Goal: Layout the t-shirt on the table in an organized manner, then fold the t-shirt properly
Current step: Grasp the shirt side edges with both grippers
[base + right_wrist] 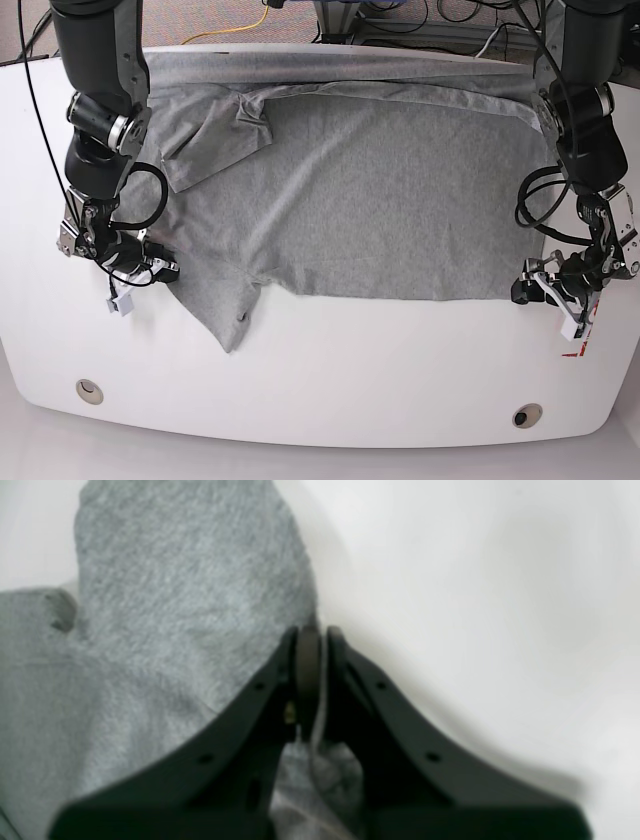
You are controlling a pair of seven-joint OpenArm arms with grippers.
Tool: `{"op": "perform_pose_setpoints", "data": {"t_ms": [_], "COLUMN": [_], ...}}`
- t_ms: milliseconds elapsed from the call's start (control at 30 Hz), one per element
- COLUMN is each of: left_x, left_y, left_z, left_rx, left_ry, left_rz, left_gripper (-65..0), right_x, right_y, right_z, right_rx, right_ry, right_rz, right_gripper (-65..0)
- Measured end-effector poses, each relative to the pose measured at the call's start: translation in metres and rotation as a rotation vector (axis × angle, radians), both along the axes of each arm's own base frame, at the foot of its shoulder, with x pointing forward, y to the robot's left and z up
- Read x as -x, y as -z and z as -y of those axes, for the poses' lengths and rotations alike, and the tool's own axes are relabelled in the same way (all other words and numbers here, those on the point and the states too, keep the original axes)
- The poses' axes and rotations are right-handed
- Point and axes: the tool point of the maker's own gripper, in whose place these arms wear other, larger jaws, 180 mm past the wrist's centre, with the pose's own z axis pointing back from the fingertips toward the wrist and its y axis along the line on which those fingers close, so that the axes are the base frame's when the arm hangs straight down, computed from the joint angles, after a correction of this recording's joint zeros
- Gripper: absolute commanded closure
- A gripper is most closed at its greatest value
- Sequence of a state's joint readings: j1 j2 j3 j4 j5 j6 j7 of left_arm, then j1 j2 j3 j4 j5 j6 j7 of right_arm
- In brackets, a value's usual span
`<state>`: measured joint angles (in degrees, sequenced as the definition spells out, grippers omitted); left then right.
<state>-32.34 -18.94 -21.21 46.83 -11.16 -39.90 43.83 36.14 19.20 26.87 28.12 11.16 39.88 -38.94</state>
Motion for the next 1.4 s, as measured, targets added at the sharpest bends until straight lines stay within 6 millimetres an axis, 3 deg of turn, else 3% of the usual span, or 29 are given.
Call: {"op": "perform_pose_setpoints", "data": {"t_ms": [300, 600, 833, 1133, 1400], "left_x": [-0.014, -0.033, -0.027, -0.021, 0.001], "left_y": [0.006, 0.009, 0.022, 0.02, 0.047], "left_z": [0.007, 0.013, 0.002, -0.022, -0.022], "left_rx": [0.075, 0.161, 0.068, 0.019, -0.019], "left_ry": [-0.055, -0.146, -0.155, -0.188, -0.165], "left_rz": [0.0, 0.012, -0.039, -0.046, -0.107], "left_gripper": [-50.4, -50.6, -50.6, -50.6, -50.6], "right_x": [-0.001, -0.001, -0.002, -0.002, -0.002], "right_y": [0.001, 0.001, 0.001, 0.001, 0.001], "right_z": [-0.006, -0.006, -0.008, -0.008, -0.008], "right_rx": [-0.006, -0.006, -0.008, -0.008, -0.012], "right_ry": [-0.005, -0.006, -0.007, -0.007, -0.005], "right_rz": [0.004, 0.004, 0.004, 0.004, 0.006], "right_gripper": [-2.4, -2.4, -2.4, -2.4, -2.4]}}
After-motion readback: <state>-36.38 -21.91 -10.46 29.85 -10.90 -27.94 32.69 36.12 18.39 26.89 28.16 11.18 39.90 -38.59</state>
